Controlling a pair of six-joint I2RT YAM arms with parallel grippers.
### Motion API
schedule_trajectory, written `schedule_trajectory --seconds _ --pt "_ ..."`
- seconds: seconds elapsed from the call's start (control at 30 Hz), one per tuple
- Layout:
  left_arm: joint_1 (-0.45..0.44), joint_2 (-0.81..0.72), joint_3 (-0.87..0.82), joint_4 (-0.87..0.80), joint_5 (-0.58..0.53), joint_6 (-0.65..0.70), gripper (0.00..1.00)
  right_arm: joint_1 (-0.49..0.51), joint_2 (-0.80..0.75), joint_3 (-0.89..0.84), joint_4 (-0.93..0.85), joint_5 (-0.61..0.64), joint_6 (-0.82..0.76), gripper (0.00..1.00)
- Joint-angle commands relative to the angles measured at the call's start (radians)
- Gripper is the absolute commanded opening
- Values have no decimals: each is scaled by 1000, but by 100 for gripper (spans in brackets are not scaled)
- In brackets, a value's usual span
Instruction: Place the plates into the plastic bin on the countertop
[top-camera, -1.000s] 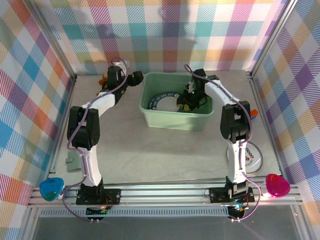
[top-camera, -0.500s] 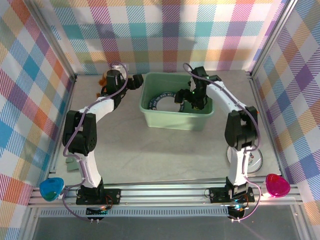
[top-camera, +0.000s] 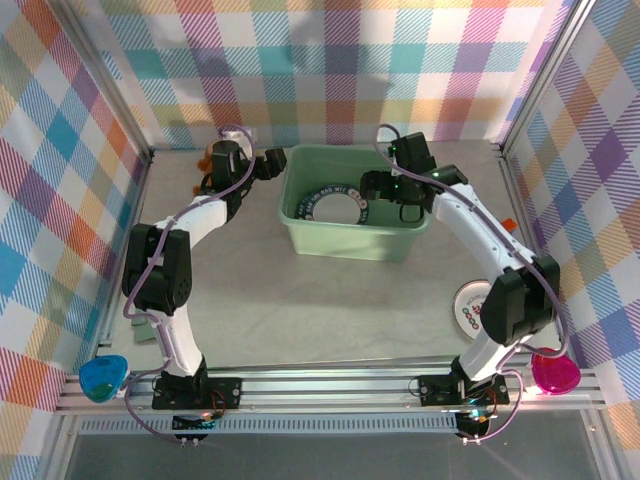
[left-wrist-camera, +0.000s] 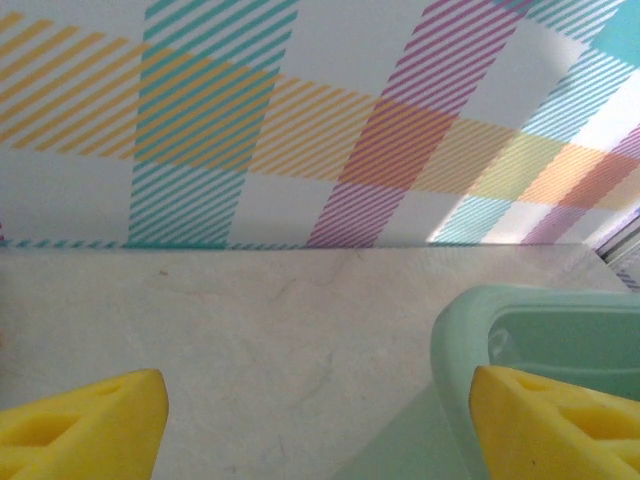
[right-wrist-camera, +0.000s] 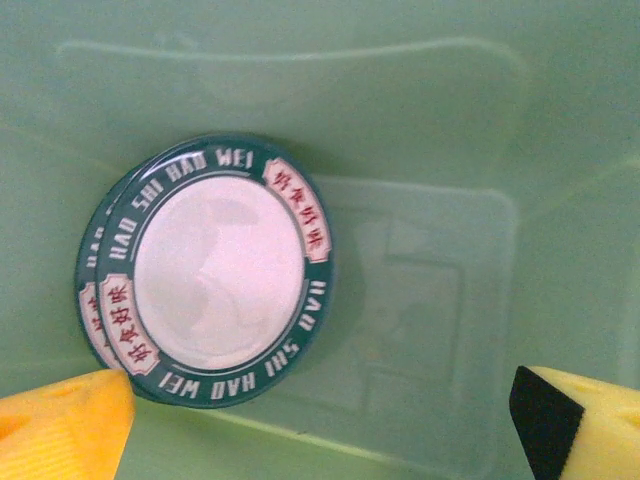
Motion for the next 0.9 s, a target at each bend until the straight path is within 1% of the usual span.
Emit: schedule_trajectory --seconds 0.0,0.07,0.13,0.27,0.4,0.5,0.57,0.7,0.87 --pt "3 -45 73 -133 28 -9 79 0 -114 0 -33 129 2 97" --pt "8 -45 107 -209 37 -24 79 0 -159 -9 -92 191 33 98" --pt "16 -43 135 -264 49 -59 79 -12 -215 -40 -129 224 61 100" --pt "26 -49 140 -284 74 -110 79 -103 -326 -131 -209 214 154 100" --pt "25 -73 111 -269 92 -128 78 -235 -399 -208 -286 156 185 100" --pt "24 -92 92 -273 100 -127 78 -332 -394 -258 -328 103 166 99" --pt "24 -107 84 -288 101 -124 78 -384 -375 -292 -348 90 153 99" --pt "24 -142 56 -317 97 -117 78 -502 -327 -360 -329 14 112 99" --pt "23 -176 37 -359 94 -108 78 -585 -229 -393 -300 -20 45 99"
